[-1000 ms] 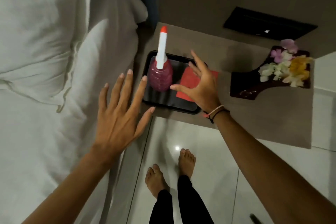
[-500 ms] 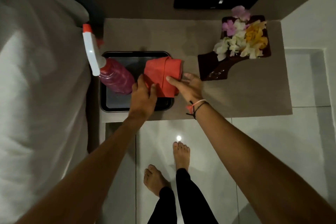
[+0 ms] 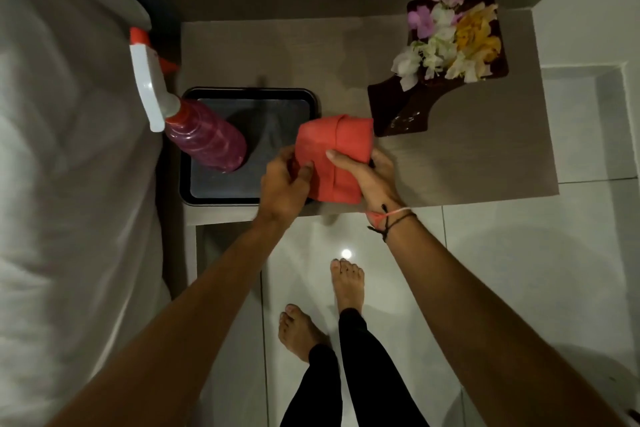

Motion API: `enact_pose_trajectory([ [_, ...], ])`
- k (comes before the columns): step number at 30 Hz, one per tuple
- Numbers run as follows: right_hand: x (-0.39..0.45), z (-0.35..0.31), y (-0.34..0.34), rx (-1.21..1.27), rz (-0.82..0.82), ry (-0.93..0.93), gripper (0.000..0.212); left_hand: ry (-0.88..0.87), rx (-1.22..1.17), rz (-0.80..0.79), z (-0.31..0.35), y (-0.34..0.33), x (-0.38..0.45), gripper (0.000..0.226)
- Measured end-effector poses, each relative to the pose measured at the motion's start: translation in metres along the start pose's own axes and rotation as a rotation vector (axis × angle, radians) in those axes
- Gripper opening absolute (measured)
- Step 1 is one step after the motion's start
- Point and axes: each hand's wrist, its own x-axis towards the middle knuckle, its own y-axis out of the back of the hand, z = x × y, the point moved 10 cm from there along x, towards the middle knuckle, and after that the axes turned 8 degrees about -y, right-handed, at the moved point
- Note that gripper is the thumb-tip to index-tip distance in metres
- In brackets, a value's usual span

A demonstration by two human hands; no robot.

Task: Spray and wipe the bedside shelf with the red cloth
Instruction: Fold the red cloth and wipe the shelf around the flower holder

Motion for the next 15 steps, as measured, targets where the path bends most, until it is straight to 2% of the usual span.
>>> enact_pose_trajectory([
  [2, -0.014, 0.008, 0.017, 0.109, 0.002, -0.028, 0.060, -0.094, 0.039, -0.102, 0.015, -0.017, -0.014, 0.041],
  [5, -0.033, 0.020, 0.039, 0.292, -0.044, -0.041, 0.046, -0.223, 0.183, -0.173, 0.043, -0.035, -0.035, 0.043],
  [7, -0.048, 0.027, 0.054, 0.457, -0.119, -0.065, 0.038, -0.364, 0.476, -0.065, 0.078, -0.034, -0.048, 0.048],
  [9, -0.059, 0.038, 0.066, 0.606, -0.177, -0.120, 0.043, -0.535, 0.746, 0.112, 0.125, -0.030, -0.059, 0.058],
  [11, -0.068, 0.043, 0.082, 0.693, -0.171, -0.141, 0.048, -0.737, 0.879, 0.209, 0.178, -0.039, -0.067, 0.064],
  [15, -0.076, 0.045, 0.116, 0.809, -0.101, -0.093, 0.046, -0.976, 1.044, 0.115, 0.244, -0.090, -0.045, 0.068],
])
